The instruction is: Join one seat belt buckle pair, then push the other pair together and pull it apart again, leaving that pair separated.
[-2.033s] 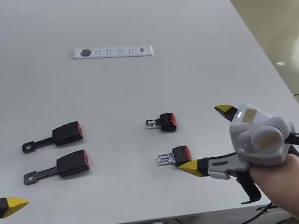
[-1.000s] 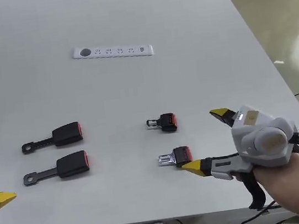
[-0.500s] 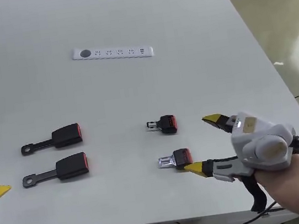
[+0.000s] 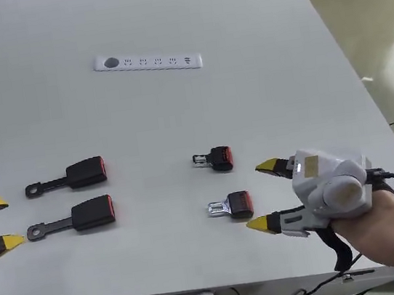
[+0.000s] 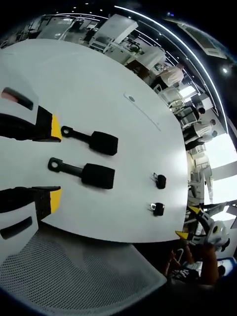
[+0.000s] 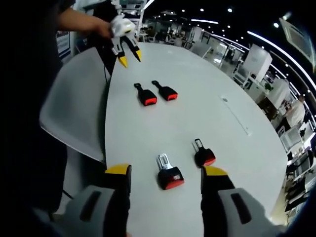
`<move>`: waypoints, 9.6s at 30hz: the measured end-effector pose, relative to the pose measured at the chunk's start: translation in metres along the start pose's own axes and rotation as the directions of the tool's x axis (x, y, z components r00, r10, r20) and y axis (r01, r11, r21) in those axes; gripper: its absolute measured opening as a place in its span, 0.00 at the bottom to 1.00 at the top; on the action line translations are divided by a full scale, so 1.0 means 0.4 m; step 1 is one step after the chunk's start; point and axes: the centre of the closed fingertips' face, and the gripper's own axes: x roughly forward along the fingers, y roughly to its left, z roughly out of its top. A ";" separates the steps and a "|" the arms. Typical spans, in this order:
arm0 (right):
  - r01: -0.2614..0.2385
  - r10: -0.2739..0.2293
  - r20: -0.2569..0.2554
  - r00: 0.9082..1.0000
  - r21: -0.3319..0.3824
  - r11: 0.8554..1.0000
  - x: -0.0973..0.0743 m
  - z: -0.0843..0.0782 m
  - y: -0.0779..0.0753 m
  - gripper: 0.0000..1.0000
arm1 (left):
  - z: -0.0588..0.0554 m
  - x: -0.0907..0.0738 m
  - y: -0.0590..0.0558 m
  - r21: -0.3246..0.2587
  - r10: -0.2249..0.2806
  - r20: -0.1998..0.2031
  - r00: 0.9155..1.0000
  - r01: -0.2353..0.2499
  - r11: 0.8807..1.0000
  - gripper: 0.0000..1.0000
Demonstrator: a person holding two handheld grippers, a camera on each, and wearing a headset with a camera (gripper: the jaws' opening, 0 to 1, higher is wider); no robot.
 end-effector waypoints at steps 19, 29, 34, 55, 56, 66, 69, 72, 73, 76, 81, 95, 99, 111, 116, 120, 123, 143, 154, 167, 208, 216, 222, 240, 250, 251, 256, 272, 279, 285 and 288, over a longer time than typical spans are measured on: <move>-0.135 0.126 -0.111 0.986 -0.071 0.988 0.096 -0.085 0.014 0.46 | 0.035 0.140 -0.015 0.128 -0.082 -0.046 0.996 0.087 0.988 0.29; -0.173 0.161 -0.162 0.974 -0.062 0.983 0.133 -0.132 0.000 0.45 | 0.061 0.199 -0.029 0.147 -0.133 -0.046 0.990 0.138 0.979 0.31; -0.186 0.174 -0.177 0.969 -0.058 0.981 0.148 -0.147 -0.007 0.45 | 0.060 0.229 -0.027 0.149 -0.150 -0.050 0.987 0.156 0.976 0.32; -0.263 0.242 -0.229 0.943 -0.063 0.963 0.206 -0.189 -0.025 0.43 | 0.065 0.270 -0.067 0.160 -0.217 -0.111 0.970 0.233 0.959 0.33; -0.266 0.245 -0.230 0.942 -0.064 0.962 0.208 -0.189 -0.025 0.43 | 0.064 0.272 -0.068 0.164 -0.219 -0.113 0.969 0.235 0.958 0.33; -0.304 0.285 -0.239 0.928 -0.047 0.951 0.221 -0.195 -0.016 0.35 | 0.063 0.278 -0.068 0.207 -0.227 -0.133 0.965 0.251 0.946 0.31; -0.306 0.288 -0.238 0.927 -0.038 0.951 0.225 -0.192 -0.015 0.35 | 0.062 0.282 -0.071 0.223 -0.227 -0.141 0.964 0.255 0.941 0.32; -0.308 0.291 -0.237 0.927 -0.036 0.951 0.226 -0.189 -0.015 0.35 | 0.059 0.287 -0.074 0.257 -0.228 -0.155 0.961 0.262 0.930 0.32; -0.307 0.291 -0.237 0.927 -0.032 0.951 0.228 -0.188 -0.017 0.34 | 0.056 0.290 -0.073 0.278 -0.225 -0.161 0.961 0.263 0.924 0.32; -0.310 0.295 -0.243 0.924 -0.024 0.950 0.230 -0.186 -0.018 0.34 | 0.057 0.289 -0.070 0.258 -0.236 -0.155 0.959 0.270 0.928 0.31; -0.316 0.299 -0.251 0.921 -0.029 0.948 0.230 -0.186 -0.018 0.32 | 0.056 0.288 -0.073 0.282 -0.245 -0.158 0.956 0.282 0.917 0.30; -0.320 0.301 -0.231 0.925 -0.046 0.946 0.232 -0.186 -0.019 0.31 | 0.056 0.289 -0.075 0.296 -0.259 -0.156 0.953 0.295 0.908 0.29; -0.315 0.299 -0.225 0.927 -0.037 0.948 0.236 -0.179 -0.016 0.31 | 0.055 0.290 -0.075 0.301 -0.255 -0.161 0.953 0.294 0.907 0.29; -0.314 0.299 -0.205 0.932 -0.044 0.948 0.269 -0.129 0.014 0.31 | 0.053 0.288 -0.075 0.320 -0.244 -0.166 0.955 0.286 0.903 0.30; -0.313 0.299 -0.183 0.937 -0.049 0.949 0.294 -0.093 0.029 0.31 | 0.053 0.288 -0.074 0.317 -0.247 -0.163 0.955 0.287 0.904 0.30; -0.322 0.309 -0.168 0.936 -0.058 0.945 0.315 -0.063 0.044 0.31 | 0.052 0.289 -0.074 0.316 -0.249 -0.161 0.955 0.289 0.904 0.29; -0.326 0.312 -0.160 0.936 -0.067 0.943 0.330 -0.041 0.052 0.31 | 0.052 0.290 -0.073 0.312 -0.249 -0.160 0.955 0.289 0.905 0.29; -0.344 0.334 -0.116 0.935 -0.088 0.935 0.433 0.094 0.081 0.31 | 0.052 0.291 -0.074 0.315 -0.242 -0.180 0.953 0.289 0.904 0.30; -0.350 0.337 -0.122 0.934 -0.109 0.931 0.477 0.151 0.092 0.31 | 0.032 0.321 -0.053 0.324 -0.245 -0.186 0.952 0.295 0.899 0.30; -0.360 0.337 -0.158 0.928 -0.157 0.919 0.488 0.169 0.099 0.31 | 0.025 0.328 -0.050 0.327 -0.248 -0.183 0.951 0.297 0.897 0.30; -0.382 0.376 -0.070 0.924 -0.123 0.916 0.534 0.234 0.124 0.30 | 0.030 0.327 -0.064 0.317 -0.264 -0.182 0.947 0.311 0.896 0.29; -0.377 0.370 -0.078 0.926 -0.130 0.917 0.530 0.238 0.129 0.30 | 0.047 0.299 -0.079 0.333 -0.262 -0.197 0.945 0.316 0.888 0.29; -0.374 0.368 -0.067 0.927 -0.146 0.916 0.519 0.234 0.122 0.29 | 0.046 0.282 -0.075 0.310 -0.261 -0.171 0.950 0.303 0.901 0.28; -0.366 0.359 -0.068 0.931 -0.149 0.919 0.525 0.235 0.117 0.30 | 0.016 0.322 -0.048 0.307 -0.277 -0.171 0.945 0.319 0.897 0.28; -0.366 0.359 -0.069 0.931 -0.137 0.921 0.531 0.234 0.117 0.30 | 0.014 0.328 -0.047 0.311 -0.278 -0.180 0.943 0.323 0.894 0.29; -0.367 0.360 -0.069 0.930 -0.134 0.921 0.530 0.235 0.117 0.31 | 0.014 0.329 -0.046 0.305 -0.278 -0.179 0.944 0.322 0.896 0.29; -0.366 0.360 -0.068 0.931 -0.133 0.921 0.531 0.234 0.118 0.31 | 0.016 0.330 -0.049 0.308 -0.265 -0.184 0.947 0.312 0.899 0.30; -0.363 0.360 -0.050 0.932 -0.107 0.925 0.512 0.246 0.110 0.34 | 0.032 0.310 -0.051 0.291 -0.258 -0.180 0.949 0.302 0.908 0.32; -0.352 0.354 -0.011 0.935 -0.123 0.928 0.471 0.275 0.098 0.36 | 0.070 0.272 -0.039 0.284 -0.257 -0.145 0.955 0.290 0.914 0.33; -0.315 0.317 0.002 0.948 -0.109 0.943 0.450 0.255 0.048 0.35 | 0.114 0.267 0.023 0.268 -0.215 -0.098 0.972 0.234 0.934 0.31; -0.297 0.298 -0.009 0.955 -0.099 0.950 0.439 0.228 0.016 0.35 | 0.125 0.278 0.061 0.259 -0.193 -0.089 0.977 0.210 0.943 0.31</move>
